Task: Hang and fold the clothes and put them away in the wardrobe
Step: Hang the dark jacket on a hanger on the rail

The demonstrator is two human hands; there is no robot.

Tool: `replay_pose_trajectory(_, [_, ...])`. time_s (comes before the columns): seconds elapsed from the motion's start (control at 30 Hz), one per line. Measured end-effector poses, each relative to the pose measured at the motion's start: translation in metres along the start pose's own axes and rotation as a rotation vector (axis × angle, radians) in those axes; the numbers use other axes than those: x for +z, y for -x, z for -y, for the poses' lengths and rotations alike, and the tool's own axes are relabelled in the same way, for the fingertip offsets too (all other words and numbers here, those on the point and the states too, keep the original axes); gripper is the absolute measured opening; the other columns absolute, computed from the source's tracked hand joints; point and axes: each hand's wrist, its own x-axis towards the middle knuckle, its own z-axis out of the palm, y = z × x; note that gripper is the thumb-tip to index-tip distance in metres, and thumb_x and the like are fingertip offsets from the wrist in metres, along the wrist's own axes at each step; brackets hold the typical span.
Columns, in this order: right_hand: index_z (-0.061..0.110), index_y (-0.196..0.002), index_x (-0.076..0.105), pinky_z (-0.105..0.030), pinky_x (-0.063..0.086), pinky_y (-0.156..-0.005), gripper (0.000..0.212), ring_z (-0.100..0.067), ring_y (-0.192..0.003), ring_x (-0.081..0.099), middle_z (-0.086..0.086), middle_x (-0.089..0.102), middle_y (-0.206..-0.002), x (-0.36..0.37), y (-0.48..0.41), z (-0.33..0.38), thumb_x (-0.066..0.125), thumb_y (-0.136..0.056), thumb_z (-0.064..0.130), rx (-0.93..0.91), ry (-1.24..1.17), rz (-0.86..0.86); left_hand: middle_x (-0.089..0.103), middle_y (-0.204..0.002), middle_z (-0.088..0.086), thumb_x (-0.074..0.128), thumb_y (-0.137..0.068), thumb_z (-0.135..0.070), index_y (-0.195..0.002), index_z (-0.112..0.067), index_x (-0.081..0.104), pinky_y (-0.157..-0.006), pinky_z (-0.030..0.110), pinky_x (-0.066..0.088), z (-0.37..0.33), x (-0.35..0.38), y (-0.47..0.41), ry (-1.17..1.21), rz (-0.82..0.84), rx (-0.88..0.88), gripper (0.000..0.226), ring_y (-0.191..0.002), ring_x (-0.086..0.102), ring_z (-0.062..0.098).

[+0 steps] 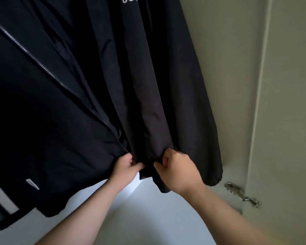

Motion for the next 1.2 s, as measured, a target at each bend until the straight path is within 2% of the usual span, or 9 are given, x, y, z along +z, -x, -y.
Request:
replay_pose_trajectory(0.1, [0.019, -0.071, 0.041, -0.030, 0.040, -0.049, 0.029, -0.023, -0.052, 0.053, 0.001, 0.056, -0.062, 0.008, -0.004, -0.009, 0.057, -0.089, 0.036, 0.112, -0.052, -0.038, 0.068, -0.065, 0.010, 0.071, -0.075, -0.019, -0.080, -0.015, 0.070, -0.054, 0.029, 0.048, -0.001, 0.006, 0.014, 0.018, 0.053, -0.021, 0.007, -0.056, 0.062, 0.021])
replay_pose_trajectory(0.2, [0.020, -0.095, 0.054, -0.037, 0.054, -0.065, 0.010, -0.025, -0.076, 0.063, -0.001, 0.067, -0.084, 0.012, -0.001, -0.019, 0.057, -0.085, 0.019, 0.122, -0.111, 0.085, 0.070, -0.070, 0.017, 0.065, -0.069, -0.013, -0.085, -0.003, 0.068, -0.058, 0.031, 0.051, -0.008, 0.009, 0.025, 0.075, 0.140, -0.030, 0.020, -0.061, 0.067, 0.025])
replay_pose_trajectory(0.37, [0.033, -0.147, 0.035, -0.026, 0.045, -0.098, 0.078, -0.017, -0.125, 0.049, 0.005, 0.039, -0.142, 0.020, 0.015, -0.037, 0.068, -0.077, 0.017, 0.024, -0.068, 0.374, 0.076, -0.083, 0.007, 0.056, -0.079, 0.003, -0.101, -0.007, 0.065, -0.066, 0.030, 0.054, -0.016, 0.020, 0.022, -0.061, 0.191, -0.020, 0.025, -0.072, 0.073, 0.022])
replay_pose_trajectory(0.4, [0.034, -0.147, 0.033, -0.029, 0.045, -0.101, 0.080, -0.019, -0.126, 0.047, 0.005, 0.034, -0.144, 0.026, 0.019, -0.040, 0.072, -0.078, 0.023, 0.009, -0.034, 0.381, 0.075, -0.078, 0.005, 0.058, -0.088, -0.004, -0.094, -0.007, 0.064, -0.064, 0.033, 0.054, -0.017, 0.022, 0.022, -0.134, 0.152, 0.006, 0.009, -0.068, 0.073, 0.022])
replay_pose_trajectory(0.53, [0.030, -0.138, 0.042, -0.034, 0.046, -0.101, 0.060, -0.023, -0.117, 0.051, 0.000, 0.034, -0.136, 0.042, 0.028, -0.043, 0.072, -0.088, 0.044, 0.067, -0.021, 0.236, 0.056, -0.048, -0.008, 0.068, -0.089, -0.044, -0.062, -0.023, 0.052, -0.044, 0.021, 0.038, -0.022, 0.026, 0.025, -0.374, 0.050, 0.111, 0.037, -0.041, 0.050, 0.008])
replay_pose_trajectory(0.67, [0.024, -0.102, 0.065, -0.007, 0.041, -0.074, 0.010, -0.012, -0.094, 0.055, -0.003, 0.058, -0.107, 0.048, 0.032, -0.047, 0.063, -0.097, 0.032, 0.151, -0.238, 0.063, 0.039, -0.042, -0.013, 0.075, -0.081, -0.051, -0.054, -0.032, 0.053, -0.042, 0.014, 0.026, -0.029, 0.022, 0.035, -0.463, 0.064, 0.207, 0.040, -0.041, 0.036, 0.003])
replay_pose_trajectory(0.77, [0.023, -0.085, 0.064, -0.022, 0.047, -0.068, 0.016, -0.020, -0.087, 0.060, 0.005, 0.065, -0.079, 0.047, 0.037, -0.048, 0.060, -0.098, 0.032, 0.421, -0.636, 0.086, 0.045, -0.047, -0.011, 0.080, -0.078, -0.048, -0.056, -0.025, 0.058, -0.046, 0.020, 0.032, -0.029, 0.015, 0.041, -0.425, 0.115, 0.103, 0.039, -0.044, 0.039, 0.004])
replay_pose_trajectory(0.9, [0.028, -0.100, 0.059, -0.038, 0.058, -0.086, 0.015, -0.025, -0.100, 0.069, 0.003, 0.068, -0.101, 0.047, 0.050, -0.042, 0.059, -0.099, 0.043, 0.700, -0.925, 0.161, 0.060, -0.058, -0.004, 0.083, -0.083, -0.031, -0.069, -0.017, 0.069, -0.051, 0.021, 0.043, -0.034, 0.013, 0.052, -0.330, 0.163, 0.021, 0.024, -0.049, 0.052, 0.010])
replay_pose_trajectory(1.2, [0.025, -0.113, 0.062, -0.043, 0.056, -0.096, 0.013, -0.023, -0.104, 0.071, -0.005, 0.072, -0.112, 0.067, 0.060, -0.039, 0.059, -0.101, 0.031, 0.768, -1.105, 0.240, 0.074, -0.081, -0.010, 0.081, -0.084, -0.028, -0.083, -0.026, 0.074, -0.054, 0.016, 0.045, -0.024, 0.013, 0.059, -0.271, 0.210, -0.040, 0.007, -0.058, 0.065, 0.010])
